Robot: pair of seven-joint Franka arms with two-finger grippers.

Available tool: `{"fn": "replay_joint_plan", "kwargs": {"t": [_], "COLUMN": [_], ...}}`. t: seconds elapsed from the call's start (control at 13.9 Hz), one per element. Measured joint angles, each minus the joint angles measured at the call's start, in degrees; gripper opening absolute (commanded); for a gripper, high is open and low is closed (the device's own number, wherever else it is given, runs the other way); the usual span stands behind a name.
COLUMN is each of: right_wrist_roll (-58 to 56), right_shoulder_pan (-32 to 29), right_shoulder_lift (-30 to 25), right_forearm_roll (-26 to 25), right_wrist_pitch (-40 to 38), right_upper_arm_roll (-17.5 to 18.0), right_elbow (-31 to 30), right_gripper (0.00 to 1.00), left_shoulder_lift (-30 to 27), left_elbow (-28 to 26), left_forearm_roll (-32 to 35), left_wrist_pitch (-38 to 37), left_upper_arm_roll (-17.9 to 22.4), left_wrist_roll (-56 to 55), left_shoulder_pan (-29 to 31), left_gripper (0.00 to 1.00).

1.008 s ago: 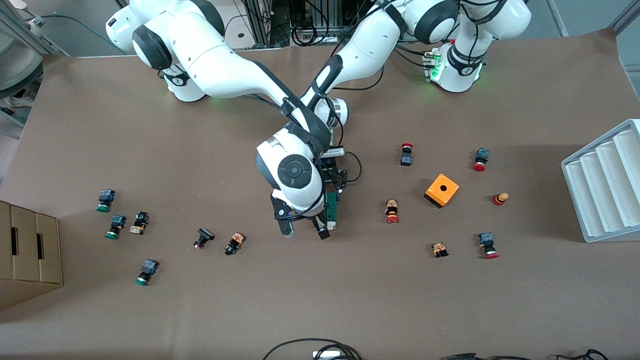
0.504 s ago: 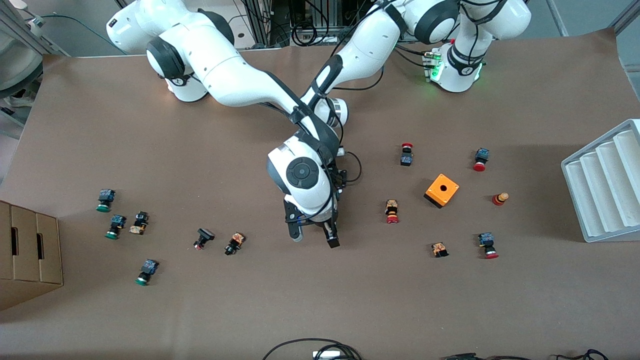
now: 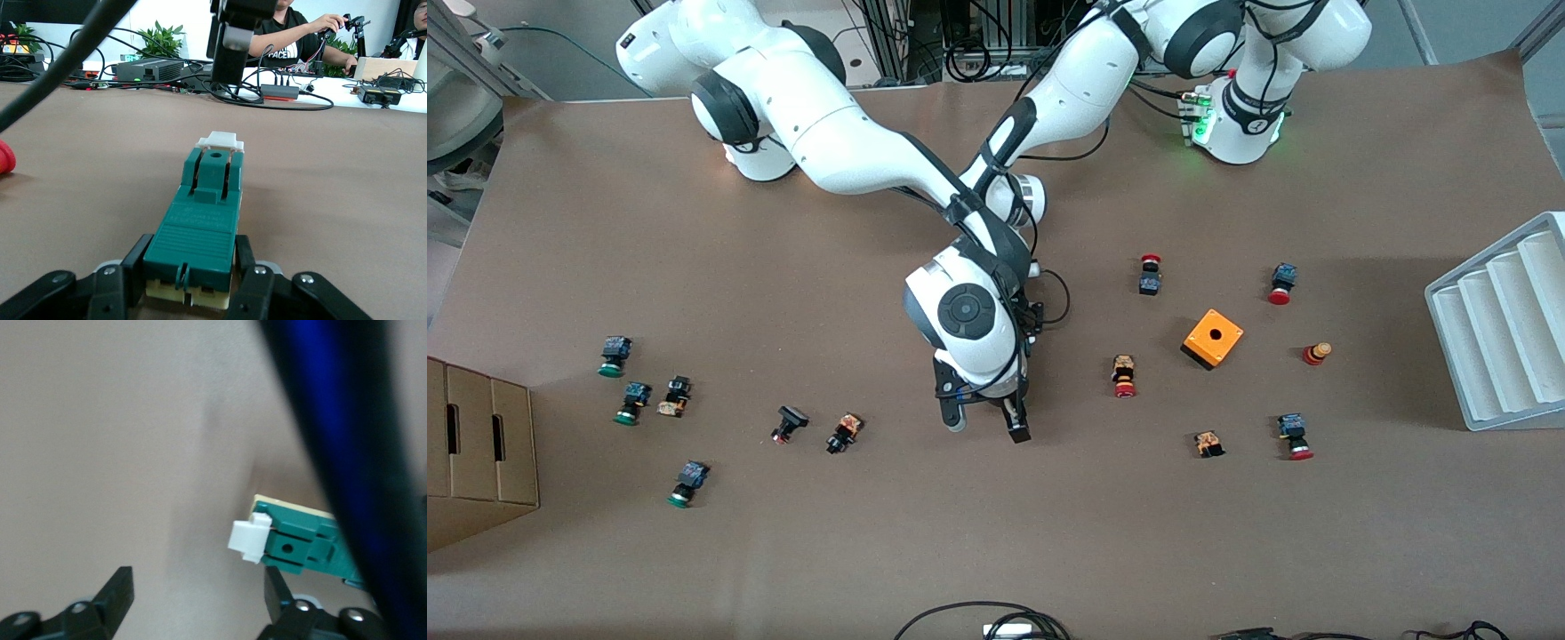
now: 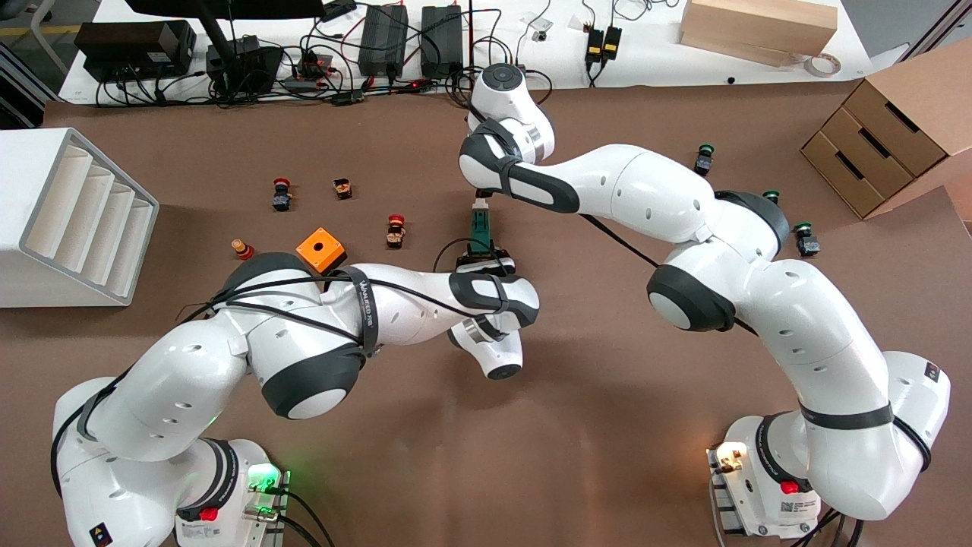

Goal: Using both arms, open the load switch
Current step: 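Lower the right gripper onto the white switch handle, then close the right gripper on the white handle while the left gripper holds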

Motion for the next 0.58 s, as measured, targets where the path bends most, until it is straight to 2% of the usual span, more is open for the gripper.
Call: {"fn": "replay_joint_plan", "kwargs": {"t": [0.29,0.58], "right_wrist_roll": [0.0,0.01], "right_shoulder_pan": [0.06,0.65], "right_shoulder_lift": [0.26,1.25], "right_forearm_roll": [0.0,0.0], "right_wrist_pitch": [-0.32,-0.4], "right_upper_arm_roll": [0.0,0.0], "right_elbow": [0.0,0.0], "right_gripper": [0.74,0.71], "left_shoulder_lift": [0.0,0.0], "left_elbow": [0.0,0.0], "left_forearm_roll": [0.0,0.0], "left_wrist_pitch": [0.0,0.0], "left_upper_arm_roll": [0.0,0.0], "left_wrist_roll": [0.0,0.0], "left_shoulder_pan": [0.0,0.0], "left_gripper": [0.54,0.54]}}
